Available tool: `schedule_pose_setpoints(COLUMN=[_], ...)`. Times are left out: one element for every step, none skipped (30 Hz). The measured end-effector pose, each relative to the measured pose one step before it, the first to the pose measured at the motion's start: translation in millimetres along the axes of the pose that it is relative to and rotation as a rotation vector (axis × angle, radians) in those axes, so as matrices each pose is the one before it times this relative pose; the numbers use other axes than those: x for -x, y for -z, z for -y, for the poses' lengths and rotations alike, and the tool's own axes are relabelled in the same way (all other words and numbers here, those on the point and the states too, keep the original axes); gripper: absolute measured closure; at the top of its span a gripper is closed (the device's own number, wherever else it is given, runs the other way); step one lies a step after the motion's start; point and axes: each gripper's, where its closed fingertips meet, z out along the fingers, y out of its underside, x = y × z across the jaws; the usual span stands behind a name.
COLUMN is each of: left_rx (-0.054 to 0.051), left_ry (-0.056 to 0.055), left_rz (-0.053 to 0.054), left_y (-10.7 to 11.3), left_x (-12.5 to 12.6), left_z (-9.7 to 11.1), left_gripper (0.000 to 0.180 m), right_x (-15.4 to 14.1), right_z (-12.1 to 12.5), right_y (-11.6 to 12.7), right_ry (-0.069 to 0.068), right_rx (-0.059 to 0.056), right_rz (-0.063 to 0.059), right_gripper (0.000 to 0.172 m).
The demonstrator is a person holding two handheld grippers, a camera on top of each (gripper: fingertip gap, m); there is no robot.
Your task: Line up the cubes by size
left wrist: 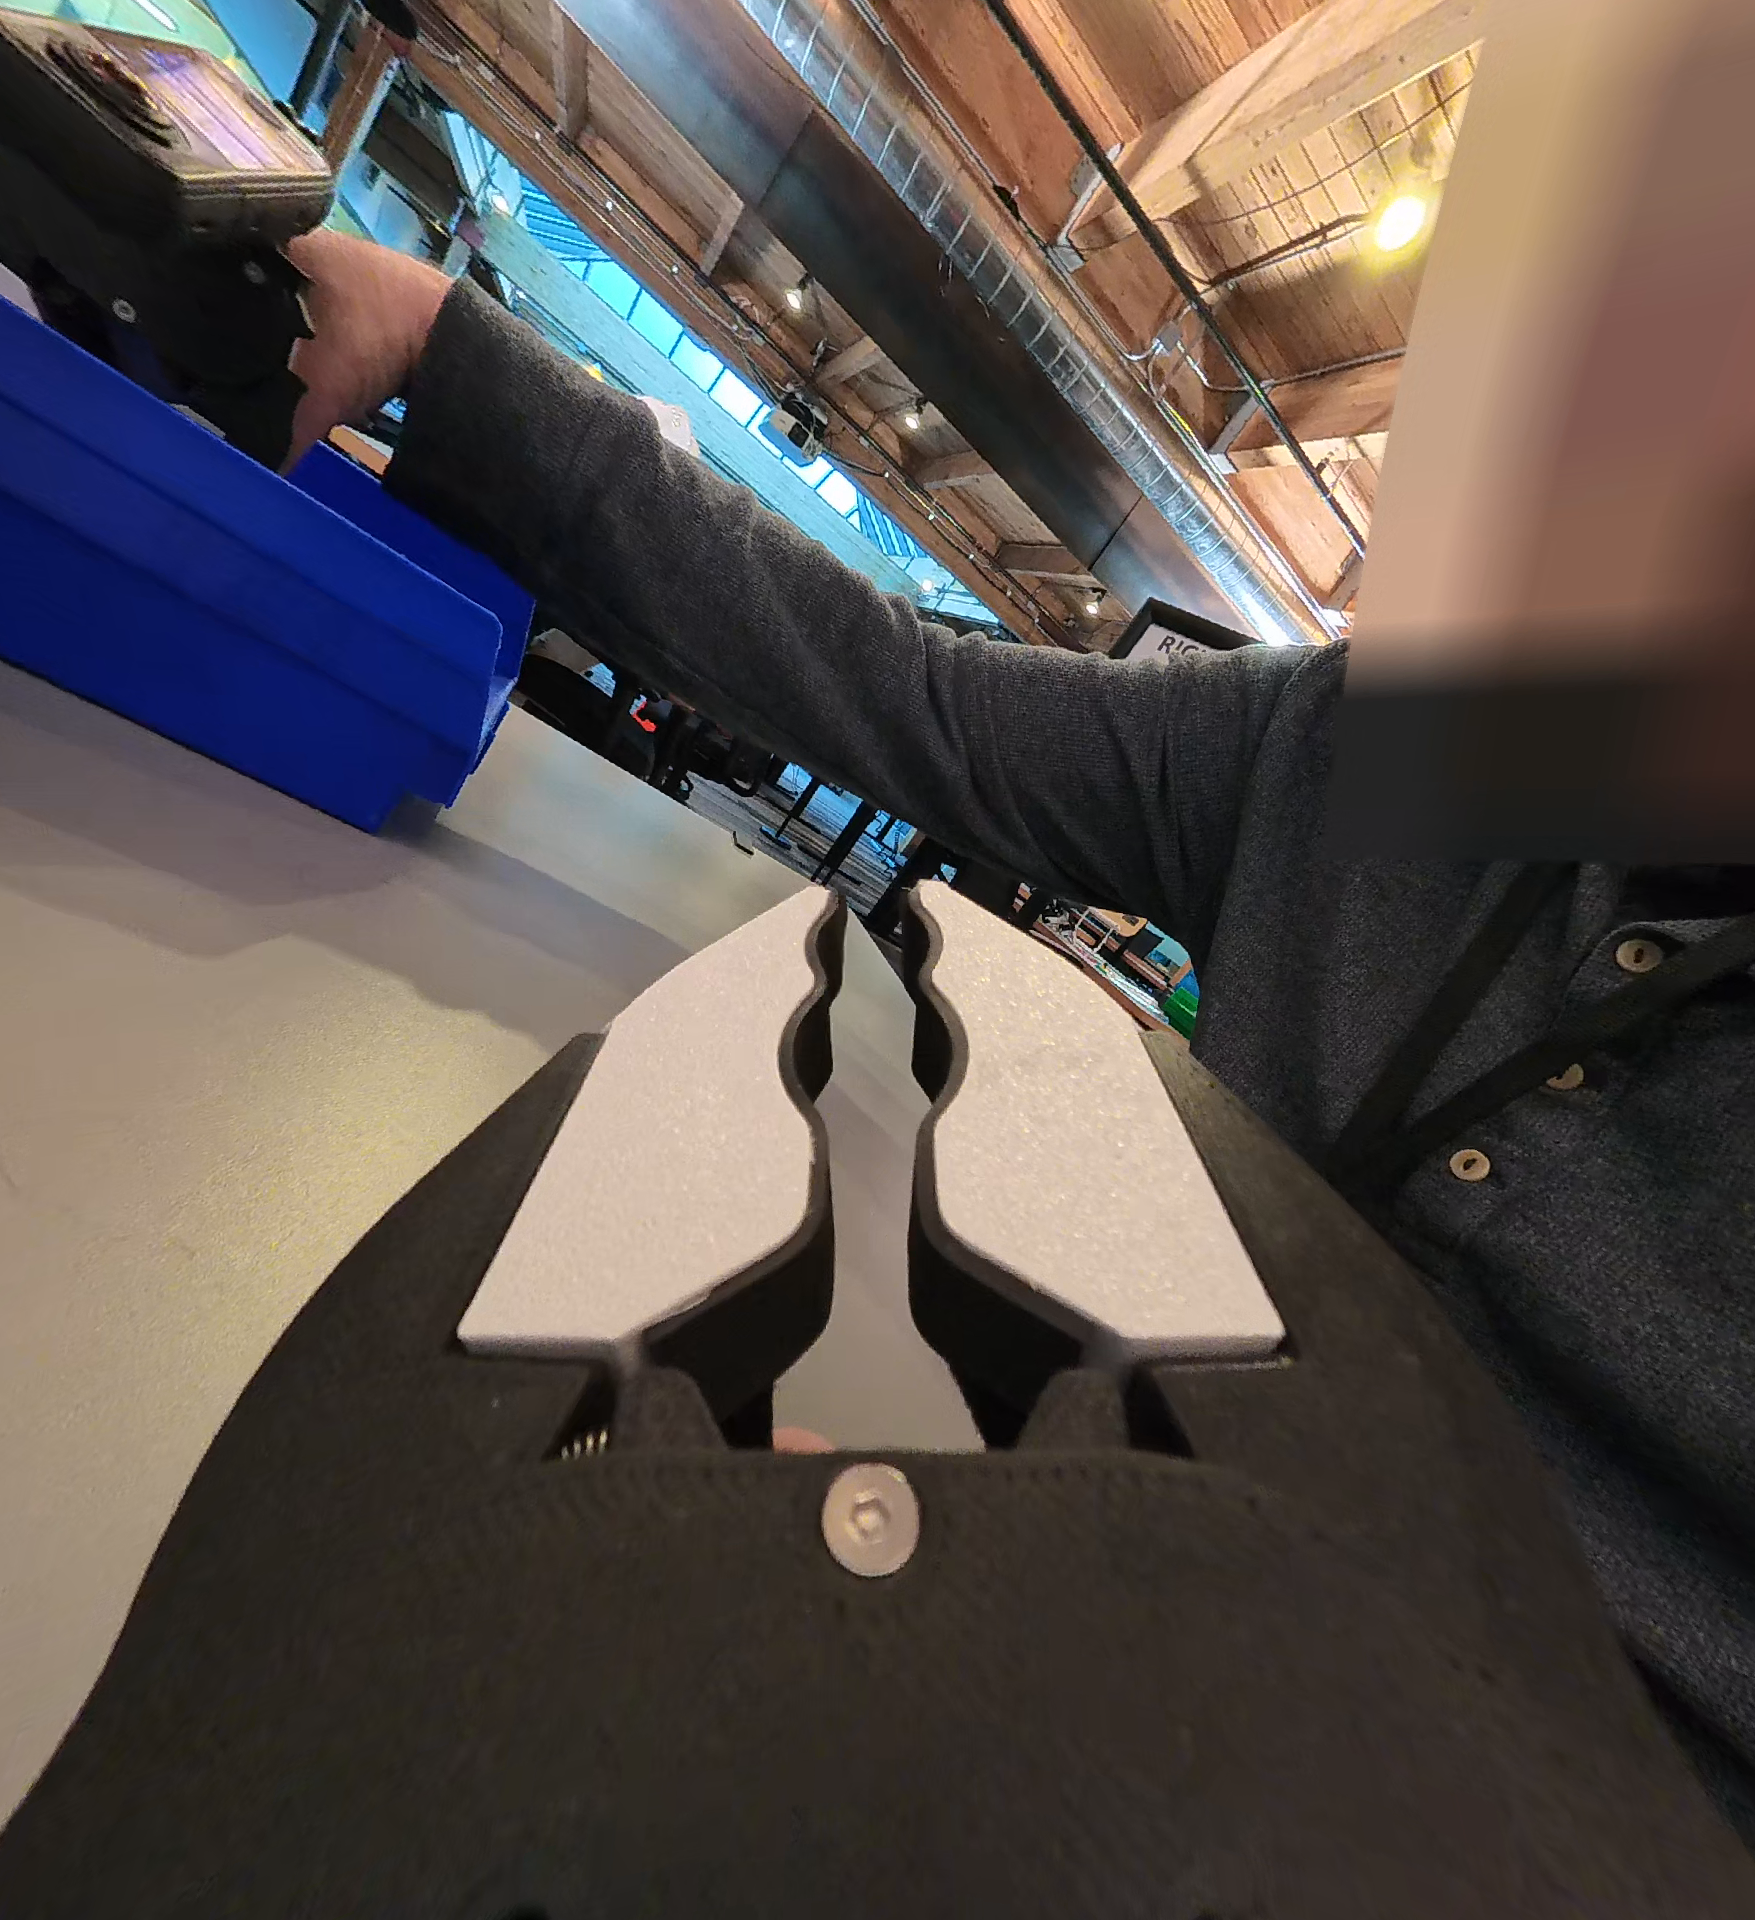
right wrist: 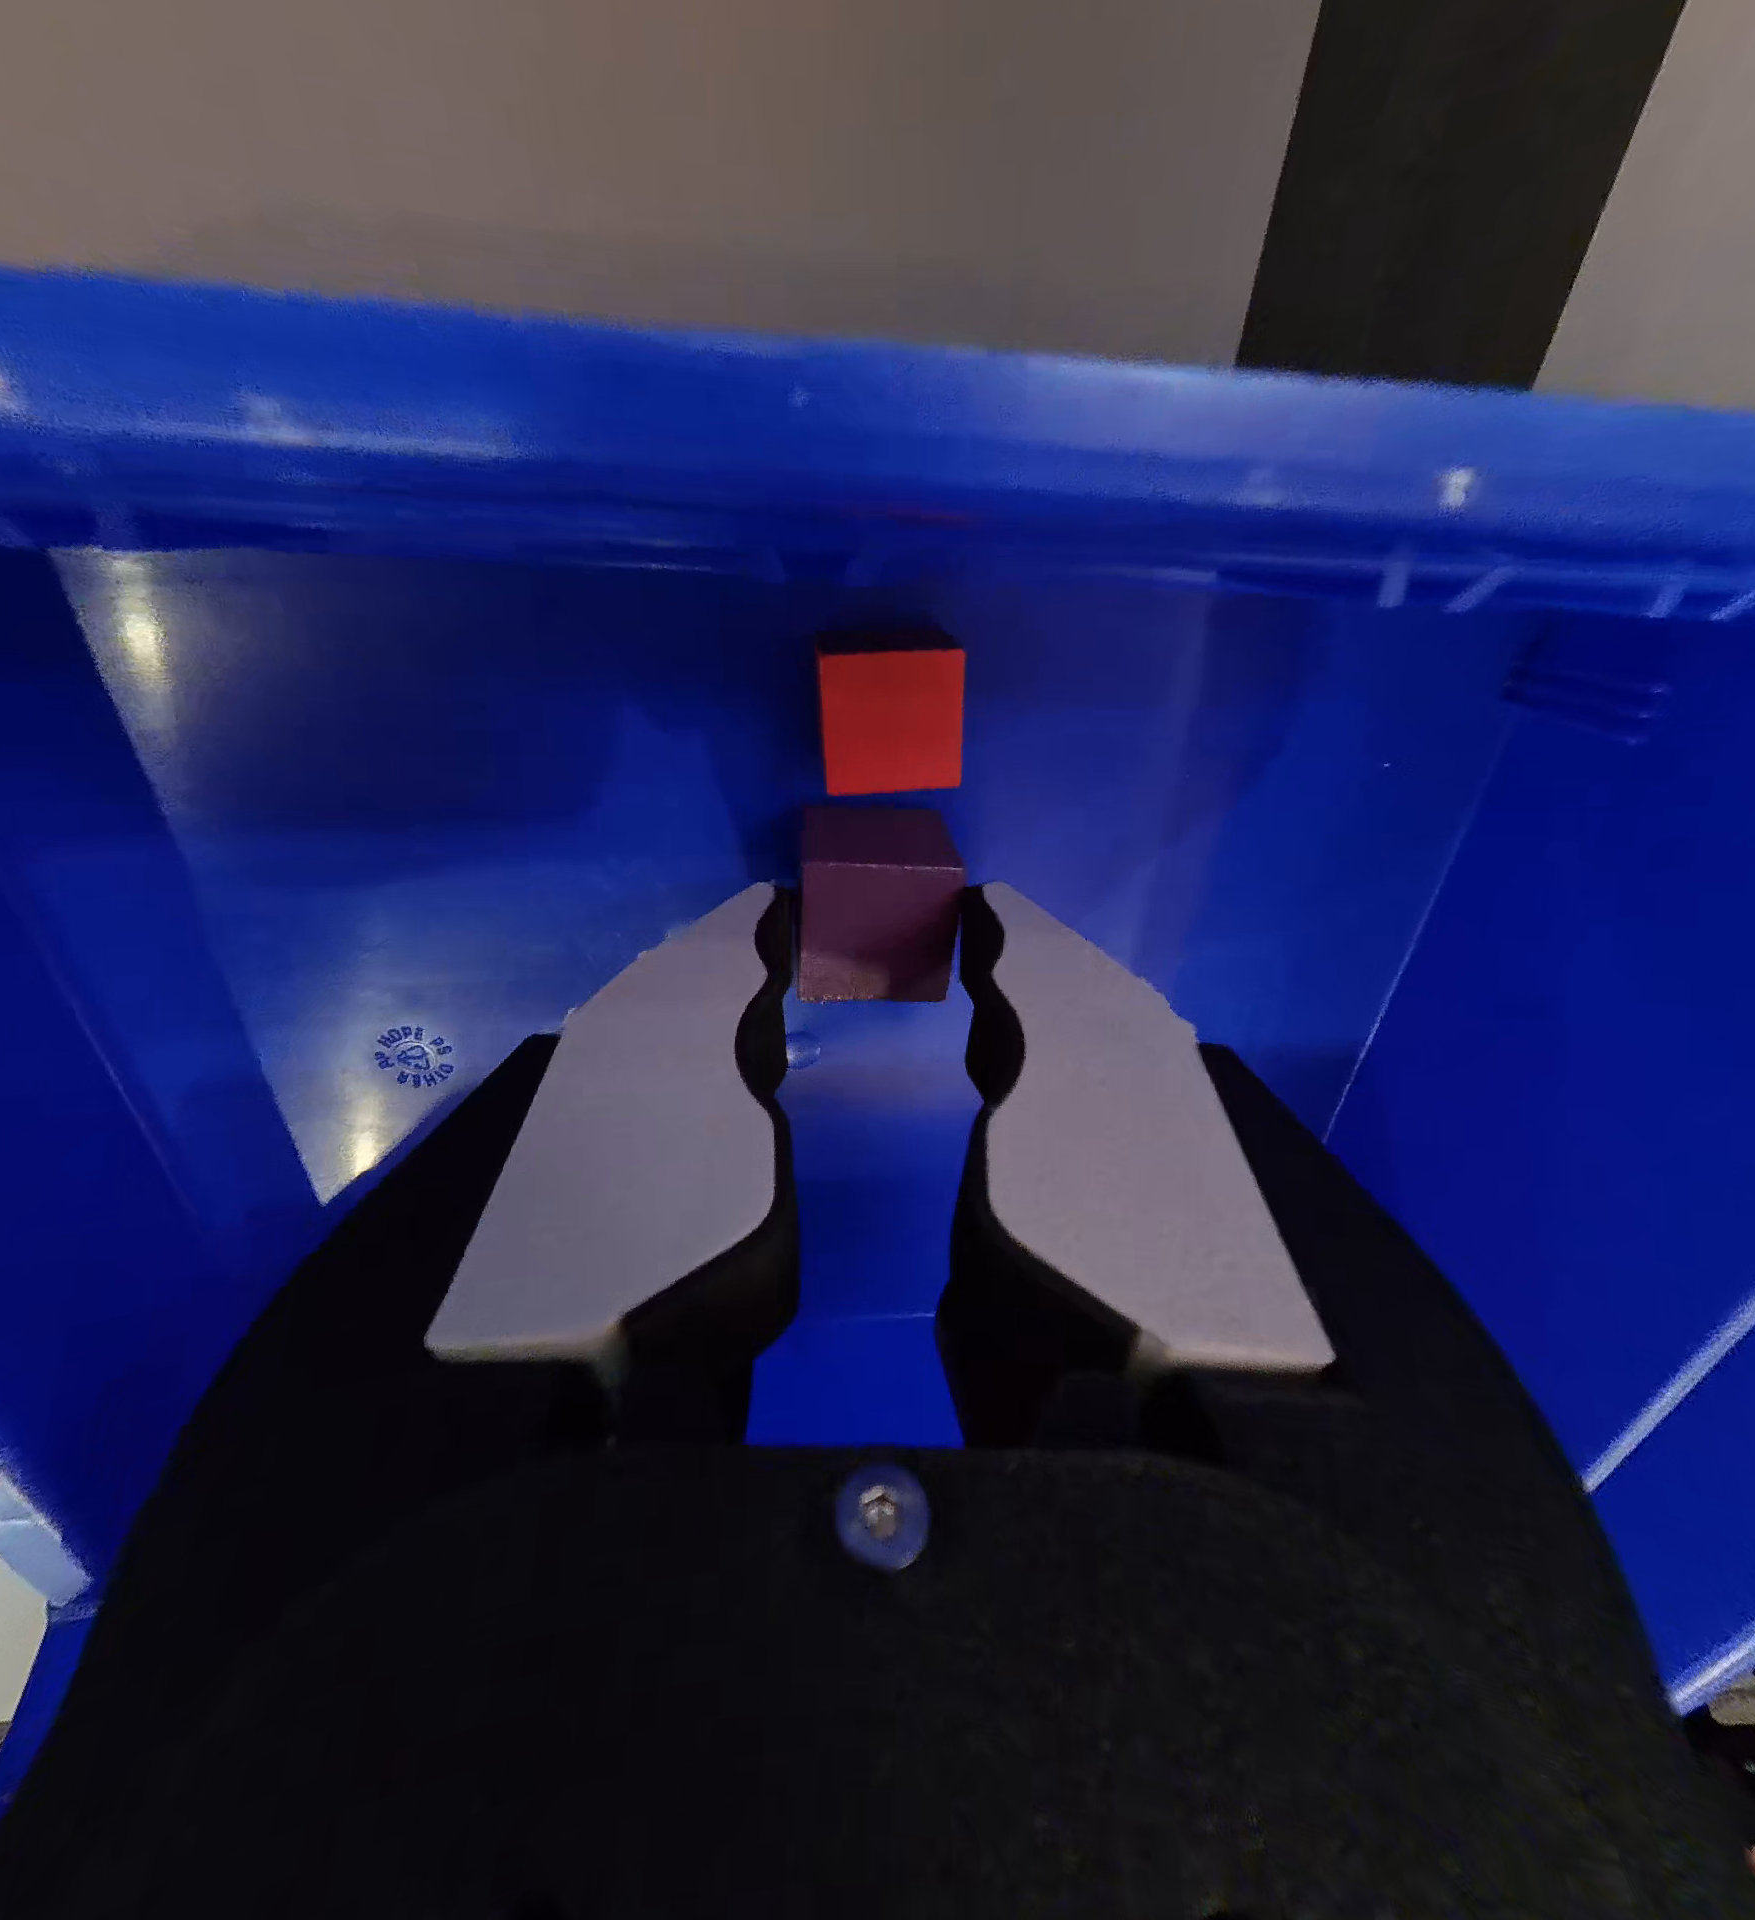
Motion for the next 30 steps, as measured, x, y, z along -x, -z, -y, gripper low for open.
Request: schedule_pose_setpoints(left_rx=[0.0011, 0.0014, 0.0013, 0.0012, 0.0007, -0.0008, -0.0015, -0.0003, 0.0011, 0.0021, 0.005, 0.0068, 0.0073, 0.0055, 0.0054, 0.0041, 0.0032, 0.0043, 0.0074, 0.0082, 0.0079, 0.0076, 0.0045, 0.0061, 0.0105, 0.0035, 0.0052, 0.0061, 0.0002, -0.0029], left_ry=[-0.0008, -0.0008, -0.0003, -0.0011, -0.0007, 0.0, -0.0003, -0.0032, -0.007, -0.0074, -0.0083, -0.0091, -0.0061, -0.0041, -0.0052, -0.0062, -0.0057, -0.0086, -0.0076, -0.0071, -0.0089, -0.0093, -0.0093, -0.012, -0.009, -0.0066, -0.0068, -0.0052, -0.0056, -0.0051], left_rz=[-0.0009, -0.0012, 0.0002, -0.0024, -0.002, -0.0003, 0.0002, -0.0037, -0.0004, 0.0016, -0.0002, -0.0006, 0.0042, 0.0044, 0.0016, 0.0036, 0.0059, 0.0027, 0.0048, 0.0052, 0.0036, 0.0035, 0.0051, 0.0033, 0.0007, 0.0033, -0.0022, 0.0017, 0.0068, 0.0002], left_y=[-0.12, -0.11, -0.19, -0.04, 0.07, 0.11, 0.08, 0.07, -0.02, -0.35, -0.55, -0.73, -0.77, -0.71, -0.61, -0.49, -0.36, -0.42, -0.49, -0.76, -0.74, -1.1, -0.8, -0.87, -0.42, -1.15, -1.02, -0.6, 0.37, 0.17], left_x=[-0.2, -0.16, 0.04, -0.42, -0.29, 0.04, 0.04, -0.75, -0.63, -0.4, -0.77, -0.82, 0.01, 0.24, -0.27, -0.01, 0.24, -0.5, -0.18, -0.06, -0.54, -0.42, -0.97, -1.29, 0.09, -1.13, -1.26, -0.52, 0.23, -0.03], left_z=[-0.18, -0.18, -0.27, -0.09, -0.15, 0.22, 0.26, 0.09, -0.2, -0.37, -0.76, -1.0, -1.15, -0.85, -0.82, -0.63, -0.45, -0.73, -1.22, -1.22, -1.26, -1.09, -2.06, -1.85, -0.56, -1.72, -0.34, 0.16, 0.17, -0.23], left_gripper=[0.171, 0.171, 0.171, 0.171, 0.171, 0.171, 0.17, 0.169, 0.168, 0.167, 0.165, 0.163, 0.161, 0.16, 0.159, 0.158, 0.157, 0.156, 0.155, 0.155, 0.154, 0.153, 0.153, 0.153, 0.152, 0.152, 0.151, 0.15, 0.148, 0.147], right_x=[-0.01, -0.58, -1.95, -0.36, -0.35, -2.63, -2.27, -1.09, -0.45, -0.45, 0.72, 3.45, 3.17, 3.77, 9.8, 10.91, 9.02, 14.48, 16.05, 14.37, 17.21, 18.91, 11.85, 5.56, 11.31, 9.27, 4.08, 10.49, 7.38, 3.69], right_z=[-1.17, -3.03, -1.06, 2.11, 1.71, 0.08, 0.75, 0.46, 1.01, 4.27, 5.75, 2.94, 4.26, 10.24, 15.46, 18.7, 18.4, 17.29, 18.74, 18.88, 18.48, 17.28, 15.46, 13.23, 9.13, 5.96, 2.31, -3.08, -5.79, -3.33], right_y=[-0.36, -0.79, -0.07, 1.79, 3.82, 5.56, 7.13, 9.08, 11.06, 13.09, 14.38, 15.03, 15.91, 17.5, 17.64, 16.26, 13.34, 9.84, 5.92, 2.05, -1.07, -3.62, -6.01, -8.14, -9.64, -10.57, -11.48, -11.77, -10.47, -8.15], right_ry=[-0.0048, 0.0, 0.0056, 0.0031, -0.0072, -0.0037, -0.0048, -0.0151, -0.0126, -0.0124, -0.0205, -0.0119, -0.0009, -0.0119, -0.0187, -0.0072, -0.008, -0.0058, 0.0, -0.0091, -0.0203, -0.0211, -0.0357, -0.0676, -0.0633, -0.0693, -0.0778, -0.0351, 0.0018, 0.0002], right_rx=[0.0101, 0.0229, 0.0072, -0.0168, -0.0169, -0.0092, -0.0151, -0.0117, -0.0107, -0.0317, -0.036, -0.008, -0.0126, -0.0473, -0.0701, -0.0772, -0.0602, -0.0458, -0.0508, -0.0507, -0.0569, -0.0672, -0.0709, -0.0749, -0.0718, -0.0726, -0.0621, -0.0316, -0.0126, -0.0357], right_rz=[0.0029, -0.0005, -0.012, -0.0047, -0.004, -0.0227, -0.0264, -0.0242, -0.0339, -0.0484, -0.051, -0.0499, -0.0677, -0.0698, -0.0329, -0.0373, -0.0559, -0.0196, -0.0137, -0.0207, 0.004, 0.0187, -0.0199, -0.0474, 0.0009, -0.0036, -0.0357, 0.0079, -0.0103, -0.0308], right_gripper=[0.139, 0.137, 0.136, 0.135, 0.134, 0.133, 0.132, 0.132, 0.132, 0.13, 0.129, 0.129, 0.129, 0.129, 0.129, 0.132, 0.135, 0.135, 0.136, 0.136, 0.137, 0.138, 0.138, 0.139, 0.139, 0.139, 0.14, 0.14, 0.14, 0.141])
